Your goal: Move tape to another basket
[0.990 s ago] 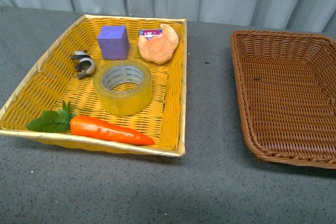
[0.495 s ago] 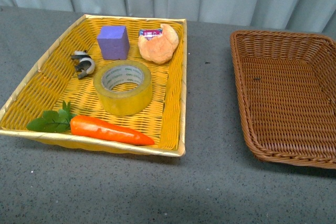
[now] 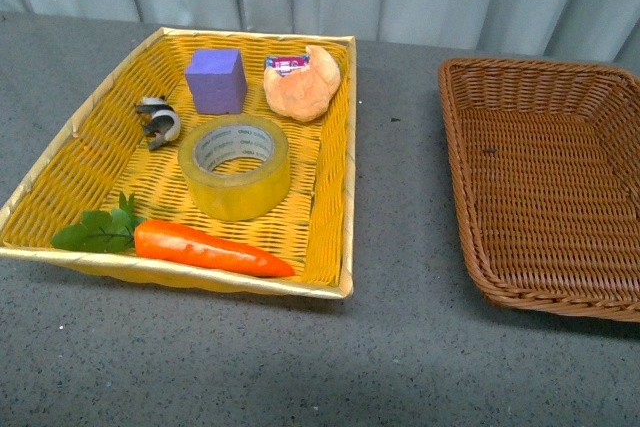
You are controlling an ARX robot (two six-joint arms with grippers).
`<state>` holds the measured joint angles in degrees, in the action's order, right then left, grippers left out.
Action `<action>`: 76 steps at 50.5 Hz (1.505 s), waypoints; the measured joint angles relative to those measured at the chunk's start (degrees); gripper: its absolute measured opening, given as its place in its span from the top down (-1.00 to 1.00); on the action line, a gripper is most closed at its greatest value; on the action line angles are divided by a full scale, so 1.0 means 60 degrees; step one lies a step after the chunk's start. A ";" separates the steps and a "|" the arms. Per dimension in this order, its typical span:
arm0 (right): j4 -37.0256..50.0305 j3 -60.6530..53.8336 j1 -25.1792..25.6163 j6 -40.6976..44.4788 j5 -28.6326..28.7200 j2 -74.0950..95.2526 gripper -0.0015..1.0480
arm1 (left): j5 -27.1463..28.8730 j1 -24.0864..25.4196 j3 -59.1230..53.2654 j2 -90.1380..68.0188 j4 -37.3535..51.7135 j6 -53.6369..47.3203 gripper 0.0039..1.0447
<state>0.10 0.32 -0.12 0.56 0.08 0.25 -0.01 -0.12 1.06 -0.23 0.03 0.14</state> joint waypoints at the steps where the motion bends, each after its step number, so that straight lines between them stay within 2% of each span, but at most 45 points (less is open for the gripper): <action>1: 0.0000 0.0000 0.0000 0.0000 0.0000 0.0000 -0.82 | 0.0000 0.0000 0.0000 0.0000 0.0000 0.0000 -0.88; 2: 0.0000 0.0000 0.0000 0.0000 0.0000 0.0000 -0.82 | 0.0015 0.0000 0.0000 0.0000 -0.0004 0.0000 -0.88; 6: 0.0000 0.0000 -0.0004 0.0000 -0.0004 0.0000 -0.82 | 0.3126 -0.0936 0.0364 -0.1111 -0.0958 0.0896 -0.88; 7: 0.0000 0.0000 0.0000 0.0000 -0.0015 -0.0007 -0.82 | 0.3315 -0.0951 0.0386 -0.1377 -0.0943 0.0998 -0.88; 10: 0.0000 0.0000 0.0007 0.0000 0.0000 -0.0007 -0.82 | 0.3224 -0.0747 0.0535 -0.2510 -0.0379 0.1253 -0.88; 16: 0.0000 0.0000 0.0007 0.0000 0.0000 -0.0007 -0.82 | 0.2131 -0.0368 0.1738 -0.6298 0.1883 0.1719 -0.88; 24: 0.0000 0.0000 0.0007 0.0000 0.0000 -0.0007 -0.82 | 0.1024 -0.0747 0.4062 -1.1176 0.2605 0.2204 -0.88; 44: 0.0000 0.0000 0.0007 0.0000 0.0000 -0.0007 -0.82 | 0.0922 -0.1472 0.8411 -1.7121 0.0907 0.3330 -0.88; 47: 0.0000 0.0000 0.0007 0.0000 0.0000 -0.0007 -0.82 | 0.1268 -0.1508 0.9140 -1.7751 0.0415 0.3555 -0.88; 51: 0.0000 0.0000 0.0007 0.0000 0.0000 -0.0007 -0.82 | 0.1271 -0.1508 0.9737 -1.8254 -0.0029 0.3938 -0.88; 76: 0.0000 0.0000 0.0007 0.0000 0.0000 -0.0007 -0.82 | 0.1078 -0.1774 1.0750 -1.9602 -0.0747 0.4240 -0.88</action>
<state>0.10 0.32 -0.08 0.56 0.08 0.21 6.46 -10.76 65.56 -117.84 -4.45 25.58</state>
